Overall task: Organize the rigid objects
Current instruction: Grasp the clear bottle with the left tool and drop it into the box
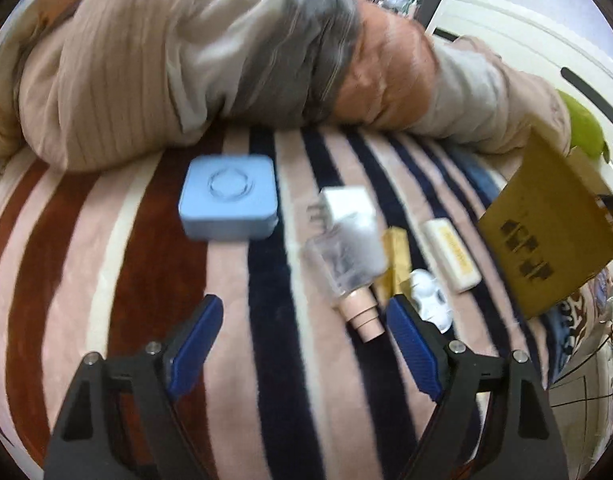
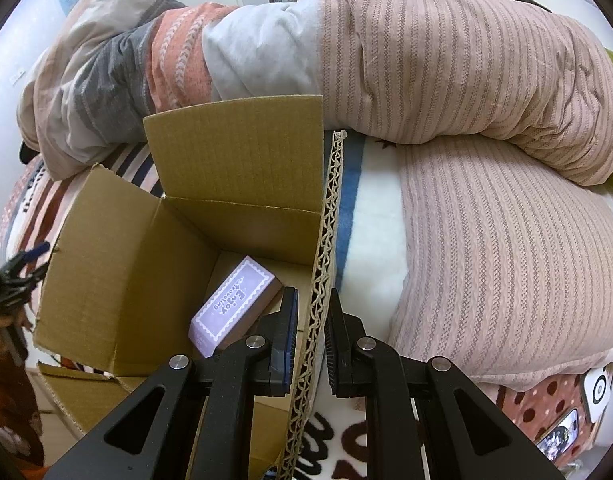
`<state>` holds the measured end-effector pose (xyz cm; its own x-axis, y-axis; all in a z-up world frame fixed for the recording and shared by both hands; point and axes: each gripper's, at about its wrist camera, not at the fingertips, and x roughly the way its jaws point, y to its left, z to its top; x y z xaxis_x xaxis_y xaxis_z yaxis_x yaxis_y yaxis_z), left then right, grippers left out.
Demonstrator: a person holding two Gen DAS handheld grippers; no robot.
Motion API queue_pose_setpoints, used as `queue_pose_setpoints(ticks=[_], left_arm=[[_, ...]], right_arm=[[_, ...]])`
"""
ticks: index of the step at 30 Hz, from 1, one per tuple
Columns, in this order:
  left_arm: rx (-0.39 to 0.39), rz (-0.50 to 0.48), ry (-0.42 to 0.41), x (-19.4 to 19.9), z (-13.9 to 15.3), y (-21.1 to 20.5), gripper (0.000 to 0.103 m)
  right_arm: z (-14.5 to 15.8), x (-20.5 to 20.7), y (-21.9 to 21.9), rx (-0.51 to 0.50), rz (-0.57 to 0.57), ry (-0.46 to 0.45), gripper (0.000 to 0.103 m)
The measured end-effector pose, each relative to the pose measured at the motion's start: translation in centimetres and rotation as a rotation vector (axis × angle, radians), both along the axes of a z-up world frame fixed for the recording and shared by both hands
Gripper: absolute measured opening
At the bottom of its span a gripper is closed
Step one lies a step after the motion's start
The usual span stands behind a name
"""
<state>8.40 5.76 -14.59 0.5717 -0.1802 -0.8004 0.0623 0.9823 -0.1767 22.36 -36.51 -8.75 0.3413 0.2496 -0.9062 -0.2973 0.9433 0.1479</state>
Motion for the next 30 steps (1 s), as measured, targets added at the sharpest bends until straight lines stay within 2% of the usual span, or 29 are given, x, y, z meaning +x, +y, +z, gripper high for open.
queue_pose_setpoints(ticks=[6,8,14,15,16,18,22,25,28,30], left_arm=[[-0.050,-0.011,0.026,1.3,-1.8,-2.2,0.082],[-0.046,0.000,0.033,2.2,-2.3,-2.9,0.080],[-0.052,0.034,0.038,3.5,-3.8,-4.1,0.051],[-0.038,0.036,0.031,3.5,-3.8,-4.2,0.041],[-0.022,0.030,0.019,3.4,-3.7,-4.2,0.036],[-0.002,0.018,-0.003,3.0,-3.3,-3.9,0.032],[0.083,-0.005,-0.020,2.3,-2.8,-3.4,0.031],[0.059,-0.025,0.016,2.7,-3.3,-2.9,0.031],[0.018,-0.001,0.045,3.8,-4.4,-2.7,0.034],[0.003,0.032,0.036,4.6,-4.7,-2.8,0.033]], right_arm=[[-0.1,0.0,-0.1,0.006,-0.004,0.003,0.008],[0.0,0.0,0.0,0.004,-0.004,0.002,0.008],[0.0,0.0,-0.1,0.000,0.000,0.003,0.008],[0.0,0.0,0.0,-0.001,0.001,0.004,0.008],[0.0,0.0,0.0,-0.001,0.001,0.003,0.008],[0.0,0.0,-0.1,-0.001,0.002,0.002,0.008],[-0.1,0.0,-0.1,0.003,0.003,0.005,0.008],[0.0,0.0,-0.1,0.000,0.005,0.003,0.008],[0.0,-0.1,-0.1,0.001,0.005,0.002,0.008],[0.0,-0.1,-0.1,0.004,0.003,0.003,0.008]])
